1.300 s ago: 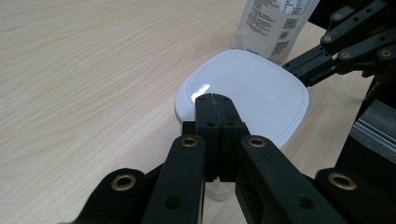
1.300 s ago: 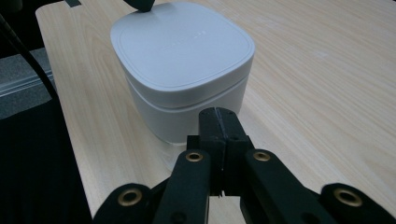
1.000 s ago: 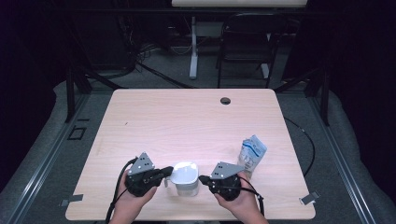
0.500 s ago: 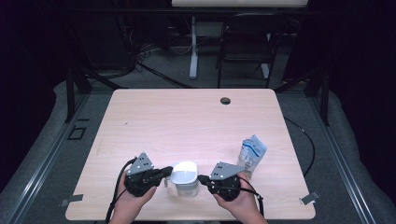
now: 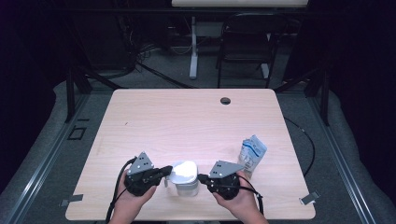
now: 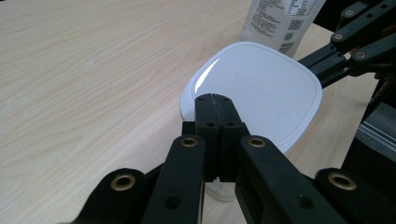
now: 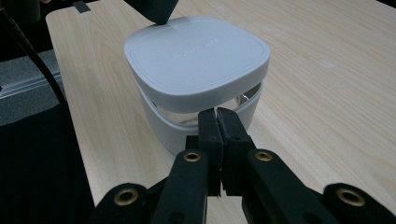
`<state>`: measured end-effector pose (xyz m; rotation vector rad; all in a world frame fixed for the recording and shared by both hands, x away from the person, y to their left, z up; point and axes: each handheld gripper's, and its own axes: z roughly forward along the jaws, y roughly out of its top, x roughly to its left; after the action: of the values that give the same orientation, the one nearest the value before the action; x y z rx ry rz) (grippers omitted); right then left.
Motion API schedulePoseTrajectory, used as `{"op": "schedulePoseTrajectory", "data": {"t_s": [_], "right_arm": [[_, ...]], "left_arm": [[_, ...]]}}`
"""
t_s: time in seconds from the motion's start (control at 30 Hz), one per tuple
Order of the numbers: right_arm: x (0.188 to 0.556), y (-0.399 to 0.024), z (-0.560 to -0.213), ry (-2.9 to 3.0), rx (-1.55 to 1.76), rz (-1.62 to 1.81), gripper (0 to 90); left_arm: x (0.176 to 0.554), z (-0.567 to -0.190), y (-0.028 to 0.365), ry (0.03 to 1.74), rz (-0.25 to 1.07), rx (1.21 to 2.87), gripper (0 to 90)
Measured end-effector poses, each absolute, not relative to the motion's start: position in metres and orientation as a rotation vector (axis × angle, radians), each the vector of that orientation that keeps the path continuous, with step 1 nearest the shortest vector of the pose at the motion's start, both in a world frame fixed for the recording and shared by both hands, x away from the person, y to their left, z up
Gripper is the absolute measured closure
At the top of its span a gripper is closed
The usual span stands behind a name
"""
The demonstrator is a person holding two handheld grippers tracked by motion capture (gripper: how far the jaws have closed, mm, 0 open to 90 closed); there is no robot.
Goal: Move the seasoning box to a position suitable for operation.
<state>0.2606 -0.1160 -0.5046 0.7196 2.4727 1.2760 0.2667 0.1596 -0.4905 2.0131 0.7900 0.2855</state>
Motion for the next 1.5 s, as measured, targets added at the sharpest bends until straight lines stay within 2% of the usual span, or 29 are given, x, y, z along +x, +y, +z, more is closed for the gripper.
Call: {"op": "schedulePoseTrajectory", "data": {"t_s": [0.63, 0.9, 1.5], "right_arm": [[0.264, -0.107, -0.489, 2.484, 0.733, 1.247, 90.0], [0.266, -0.102, -0.482, 2.493, 0.720, 1.250, 90.0], [0.267, -0.095, -0.472, 2.489, 0.696, 1.264, 90.0]], "left_arm": [[0.266, -0.489, 0.193, 0.862, 0.297, 1.985, 86.1], [0.268, -0.490, 0.203, 0.896, 0.302, 1.968, 78.1], [0.267, -0.487, 0.207, 0.900, 0.318, 1.952, 68.8]]}}
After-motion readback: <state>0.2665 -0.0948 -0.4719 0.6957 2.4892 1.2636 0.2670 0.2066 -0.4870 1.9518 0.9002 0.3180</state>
